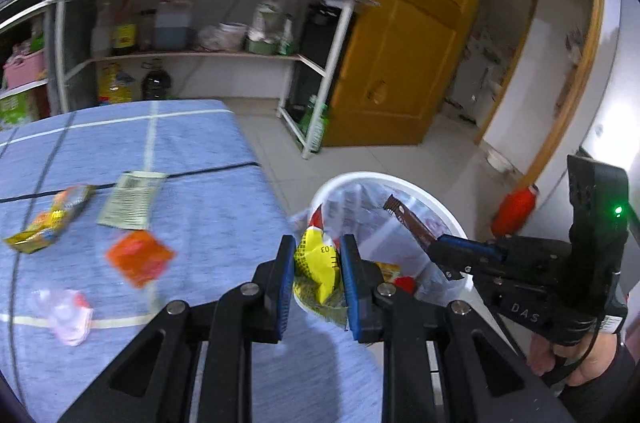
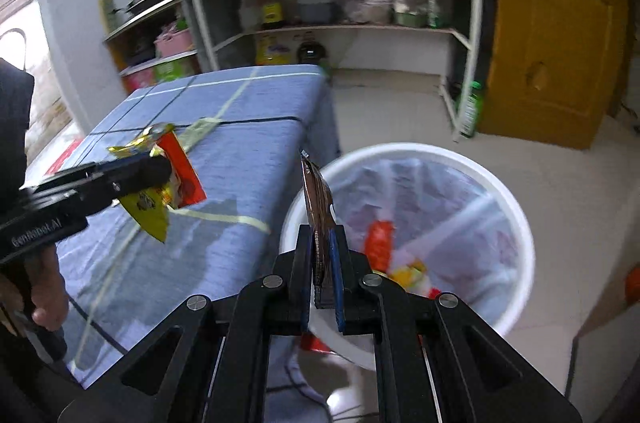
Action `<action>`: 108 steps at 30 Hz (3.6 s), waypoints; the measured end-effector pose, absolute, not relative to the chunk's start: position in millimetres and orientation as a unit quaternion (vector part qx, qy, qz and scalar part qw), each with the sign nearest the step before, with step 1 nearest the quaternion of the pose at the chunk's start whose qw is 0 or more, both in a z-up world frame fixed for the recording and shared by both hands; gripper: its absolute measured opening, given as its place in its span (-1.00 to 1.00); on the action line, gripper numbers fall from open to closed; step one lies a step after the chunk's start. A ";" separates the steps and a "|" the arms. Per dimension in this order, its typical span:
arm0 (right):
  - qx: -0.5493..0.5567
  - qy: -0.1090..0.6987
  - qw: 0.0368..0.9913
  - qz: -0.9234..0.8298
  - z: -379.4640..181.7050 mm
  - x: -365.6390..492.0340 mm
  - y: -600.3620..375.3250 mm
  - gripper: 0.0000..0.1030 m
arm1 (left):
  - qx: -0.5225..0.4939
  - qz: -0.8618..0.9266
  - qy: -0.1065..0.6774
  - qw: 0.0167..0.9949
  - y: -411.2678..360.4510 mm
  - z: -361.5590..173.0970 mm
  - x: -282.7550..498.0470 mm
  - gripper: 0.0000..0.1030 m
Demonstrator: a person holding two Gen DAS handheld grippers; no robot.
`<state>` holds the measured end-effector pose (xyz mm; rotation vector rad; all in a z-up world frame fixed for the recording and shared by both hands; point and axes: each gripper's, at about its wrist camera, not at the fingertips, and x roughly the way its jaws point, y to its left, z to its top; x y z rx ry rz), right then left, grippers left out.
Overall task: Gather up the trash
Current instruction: 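Carry the yellow wrapper in the left gripper while the right carries the brown wrapper to the wastebasket, then open both grippers over the wastebasket to drop the wrappers, then grasp the clear plastic cup with the left gripper while the right grasps the orange packet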
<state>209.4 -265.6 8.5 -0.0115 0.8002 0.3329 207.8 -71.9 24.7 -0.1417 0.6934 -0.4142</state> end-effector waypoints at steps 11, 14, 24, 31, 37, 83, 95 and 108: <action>0.032 0.407 0.906 0.113 -12.2 213.4 -321.3 -0.83 | -0.042 -0.241 0.370 0.896 -148.7 1.4 236.3 -0.54; 0.037 0.411 0.905 0.107 -15.6 216.8 -327.2 -0.83 | -0.039 -0.243 0.378 0.893 -158.5 -4.1 241.3 -0.54; 0.045 0.419 0.903 0.088 -26.1 224.7 -334.1 -0.78 | -0.041 -0.229 0.394 0.889 -163.1 -14.0 252.7 -0.30; 0.041 0.417 0.904 0.087 -24.2 223.4 -331.4 -0.77 | -0.051 -0.227 0.391 0.890 -156.6 -12.0 253.9 -0.19; 0.036 0.405 0.909 0.090 -13.5 216.9 -324.6 -0.76 | -0.057 -0.227 0.380 0.895 -147.6 -4.5 245.9 -0.19; -0.080 0.378 0.873 0.298 6.4 239.5 -102.7 -0.15 | -0.122 -0.001 0.367 0.922 95.0 -21.4 193.4 0.08; -0.092 0.388 0.862 0.314 0.1 255.2 -84.2 -0.15 | -0.132 -0.011 0.367 0.921 95.8 -23.0 197.4 -0.37; -0.155 0.421 0.829 0.335 -29.2 279.0 -29.4 0.00 | -0.146 -0.009 0.355 0.923 122.7 -14.0 179.2 -0.39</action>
